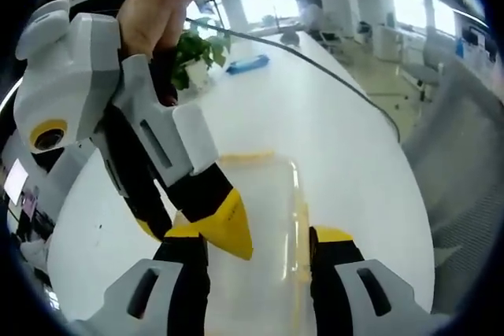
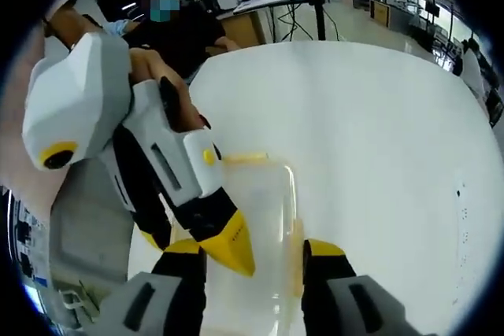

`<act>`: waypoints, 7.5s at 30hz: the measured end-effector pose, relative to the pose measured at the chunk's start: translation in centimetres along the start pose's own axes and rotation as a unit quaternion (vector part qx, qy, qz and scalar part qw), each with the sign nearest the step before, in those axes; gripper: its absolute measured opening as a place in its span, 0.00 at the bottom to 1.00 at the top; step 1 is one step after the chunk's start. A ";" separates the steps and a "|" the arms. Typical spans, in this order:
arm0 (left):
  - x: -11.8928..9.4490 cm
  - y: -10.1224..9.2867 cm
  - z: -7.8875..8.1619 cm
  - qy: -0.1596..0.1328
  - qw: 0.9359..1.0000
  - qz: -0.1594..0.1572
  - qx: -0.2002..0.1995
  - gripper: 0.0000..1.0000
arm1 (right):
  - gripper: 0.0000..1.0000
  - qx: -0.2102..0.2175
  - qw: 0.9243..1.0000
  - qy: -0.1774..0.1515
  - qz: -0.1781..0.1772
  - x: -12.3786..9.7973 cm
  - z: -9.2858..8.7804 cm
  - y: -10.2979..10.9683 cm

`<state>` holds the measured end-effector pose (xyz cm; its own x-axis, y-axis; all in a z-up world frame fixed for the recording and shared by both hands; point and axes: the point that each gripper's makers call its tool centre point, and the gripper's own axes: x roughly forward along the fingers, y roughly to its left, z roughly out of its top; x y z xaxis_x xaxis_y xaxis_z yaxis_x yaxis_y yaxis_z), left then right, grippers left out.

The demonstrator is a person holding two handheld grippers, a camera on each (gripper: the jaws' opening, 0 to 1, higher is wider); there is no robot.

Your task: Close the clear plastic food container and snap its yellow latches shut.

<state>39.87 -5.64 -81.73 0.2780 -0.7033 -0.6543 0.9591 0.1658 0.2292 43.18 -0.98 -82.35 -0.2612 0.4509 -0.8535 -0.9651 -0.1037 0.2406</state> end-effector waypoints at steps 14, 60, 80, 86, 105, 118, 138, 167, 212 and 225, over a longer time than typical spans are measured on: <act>-0.1 -0.3 0.2 0.004 1.000 -0.005 -0.003 0.52 | 0.49 0.019 0.998 -0.014 -0.054 -0.6 -0.1 -0.3; -5.2 2.5 -1.5 -0.015 0.983 0.078 -0.164 0.66 | 0.63 0.109 0.983 -0.055 -0.136 -3.6 -3.2 2.0; -5.7 2.3 -3.5 -0.007 0.974 0.079 -0.212 0.72 | 0.70 0.128 0.979 -0.046 -0.152 -3.4 -5.2 3.1; -5.7 2.4 -4.2 0.000 0.972 0.085 -0.219 0.72 | 0.70 0.129 0.978 -0.047 -0.155 -3.4 -5.6 3.1; -5.3 2.3 -5.1 0.008 0.969 0.079 -0.233 0.68 | 0.65 0.114 0.977 -0.037 -0.176 -3.0 -6.1 2.8; -5.1 2.8 -5.5 0.011 0.969 0.077 -0.236 0.64 | 0.62 0.111 0.974 -0.035 -0.193 -3.0 -6.1 2.3; -6.0 5.1 -7.4 0.023 0.972 0.066 -0.225 0.64 | 0.62 0.123 0.969 -0.061 -0.205 -2.3 -3.8 0.5; -5.6 11.9 -9.6 0.032 0.976 0.068 -0.206 0.64 | 0.62 0.120 0.965 -0.093 -0.212 -3.1 -1.4 -6.2; -6.5 13.9 -10.6 0.058 0.972 0.105 -0.201 0.67 | 0.69 0.122 0.959 -0.112 -0.230 -4.3 -1.0 -7.9; -9.7 12.8 -9.1 0.012 0.963 0.143 -0.230 0.65 | 0.70 0.147 0.946 -0.137 -0.254 -5.6 -0.9 -5.2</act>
<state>49.92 9.58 -79.00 0.5307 -0.5674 -0.6297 0.7632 0.6430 0.0639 49.67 -3.77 -79.19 0.2894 0.5932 -0.7513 -0.9069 0.4210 -0.0169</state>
